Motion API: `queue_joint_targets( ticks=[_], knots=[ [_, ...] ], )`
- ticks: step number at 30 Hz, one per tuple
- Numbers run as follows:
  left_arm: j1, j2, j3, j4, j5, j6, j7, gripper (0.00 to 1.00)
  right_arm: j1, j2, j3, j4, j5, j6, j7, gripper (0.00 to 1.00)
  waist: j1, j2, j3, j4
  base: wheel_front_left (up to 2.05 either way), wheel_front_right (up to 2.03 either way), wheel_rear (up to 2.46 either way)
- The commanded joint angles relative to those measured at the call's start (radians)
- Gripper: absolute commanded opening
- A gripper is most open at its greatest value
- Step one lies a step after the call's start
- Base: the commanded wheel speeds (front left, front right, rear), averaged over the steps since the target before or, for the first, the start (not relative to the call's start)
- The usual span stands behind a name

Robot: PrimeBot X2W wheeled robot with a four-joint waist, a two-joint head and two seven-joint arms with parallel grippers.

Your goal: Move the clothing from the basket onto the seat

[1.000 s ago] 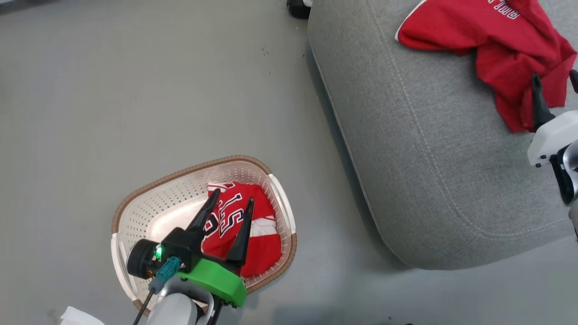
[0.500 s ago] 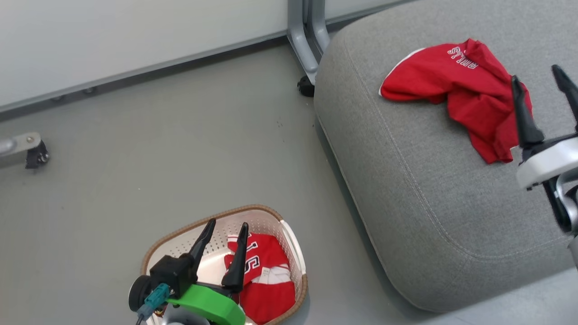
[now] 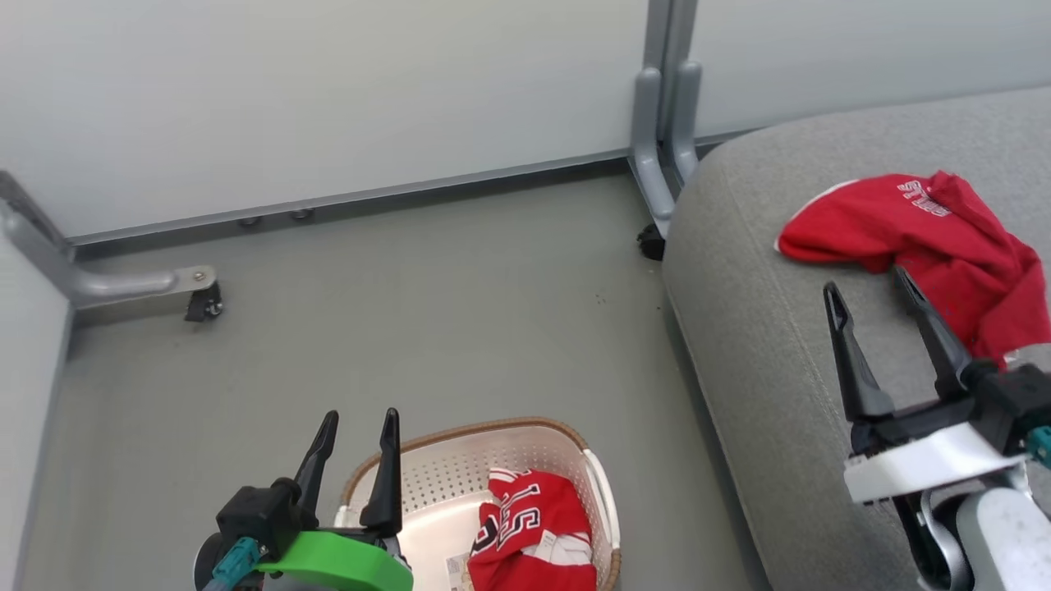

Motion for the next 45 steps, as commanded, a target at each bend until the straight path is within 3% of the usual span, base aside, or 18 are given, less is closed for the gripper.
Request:
queue_joint_targets(
  ticks=[1, 8, 17, 45],
  knots=[
    [0.018, 0.002, 0.003, -0.008, 0.002, 0.005, 0.0, 1.0, 0.045, 0.016, -0.018, -0.004, -0.013, -0.002, -0.003, 1.0, 0.0001, 0.0, -0.055, 0.098, 0.0, 0.0, 0.0],
    [0.048, 0.002, 0.022, -0.025, -0.001, 0.027, 0.0, 1.0, 0.168, 0.113, -0.067, 0.016, -0.066, -0.002, -0.003, 1.0, 0.0001, 0.0, -0.074, 0.182, 0.0, 0.0, 0.0],
    [0.076, 0.002, 0.04, -0.025, 0.011, 0.037, 0.0, 1.0, 0.223, 0.183, -0.103, 0.013, -0.101, -0.002, -0.003, 1.0, 0.0001, 0.0, -0.091, 0.222, 0.0, 0.0, 0.0],
    [0.095, 0.002, 0.026, -0.042, 0.019, 0.037, 0.0, 1.0, 0.228, 0.2, -0.135, 0.023, -0.131, -0.002, -0.003, 1.0, 0.0001, 0.0, -0.099, 0.214, 0.0, 0.0, 0.0]
  ],
)
